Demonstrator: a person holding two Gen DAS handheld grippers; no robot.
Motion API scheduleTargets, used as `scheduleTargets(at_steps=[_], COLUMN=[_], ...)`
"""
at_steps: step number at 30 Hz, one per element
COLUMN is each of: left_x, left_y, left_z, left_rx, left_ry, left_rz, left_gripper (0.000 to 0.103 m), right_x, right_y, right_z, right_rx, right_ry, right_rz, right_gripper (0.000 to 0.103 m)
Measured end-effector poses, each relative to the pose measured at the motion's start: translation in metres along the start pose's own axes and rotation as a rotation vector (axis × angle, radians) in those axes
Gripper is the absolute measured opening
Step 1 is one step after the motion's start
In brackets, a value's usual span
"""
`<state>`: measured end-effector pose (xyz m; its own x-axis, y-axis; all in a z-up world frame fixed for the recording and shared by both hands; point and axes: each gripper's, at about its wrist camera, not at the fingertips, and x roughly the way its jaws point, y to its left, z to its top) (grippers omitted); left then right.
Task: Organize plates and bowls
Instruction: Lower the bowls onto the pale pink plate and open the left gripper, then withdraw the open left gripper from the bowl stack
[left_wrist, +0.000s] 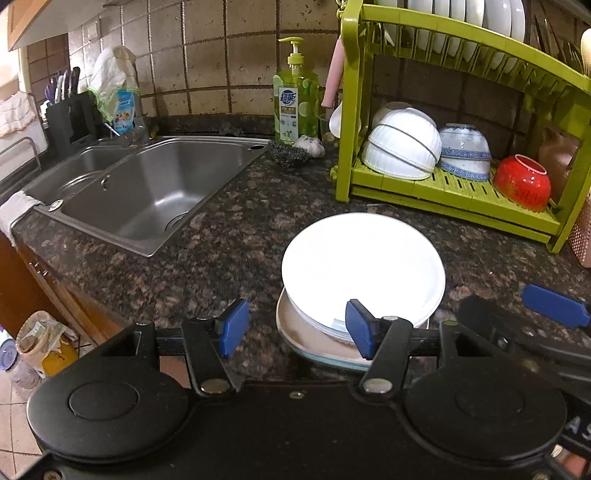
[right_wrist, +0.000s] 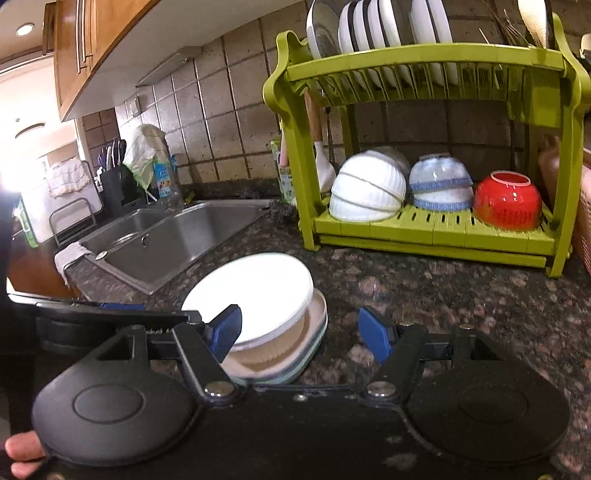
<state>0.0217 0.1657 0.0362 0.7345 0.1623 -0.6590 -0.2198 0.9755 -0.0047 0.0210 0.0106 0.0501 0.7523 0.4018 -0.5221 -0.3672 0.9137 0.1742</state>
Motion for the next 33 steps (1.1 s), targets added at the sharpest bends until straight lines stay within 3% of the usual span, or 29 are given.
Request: scheduleTargets(at_steps=[6,13,33], left_x=[-0.004,-0.007,-0.005], left_y=[-0.007,-0.009,0.001], left_z=[-0.016,-0.025,-0.021], left_rx=[0.026,0.037,-0.018], left_ry=[-0.009,-0.005,-0.008], left_rz=[0.040,0.024,-0.011], left_gripper=[0.063,0.063,0.063], right_x=[-0.006,-0.001,0.008], right_y=[-0.003,-0.011,-0.003], right_z=[-0.011,-0.014,-0.019], right_rx=[-0.022,0.018,-0.009], right_ry=[0.017,0.060,0.075], right_rz=[-0.017,-0.037,-0.032], right_gripper=[0.075,0.075,0.075])
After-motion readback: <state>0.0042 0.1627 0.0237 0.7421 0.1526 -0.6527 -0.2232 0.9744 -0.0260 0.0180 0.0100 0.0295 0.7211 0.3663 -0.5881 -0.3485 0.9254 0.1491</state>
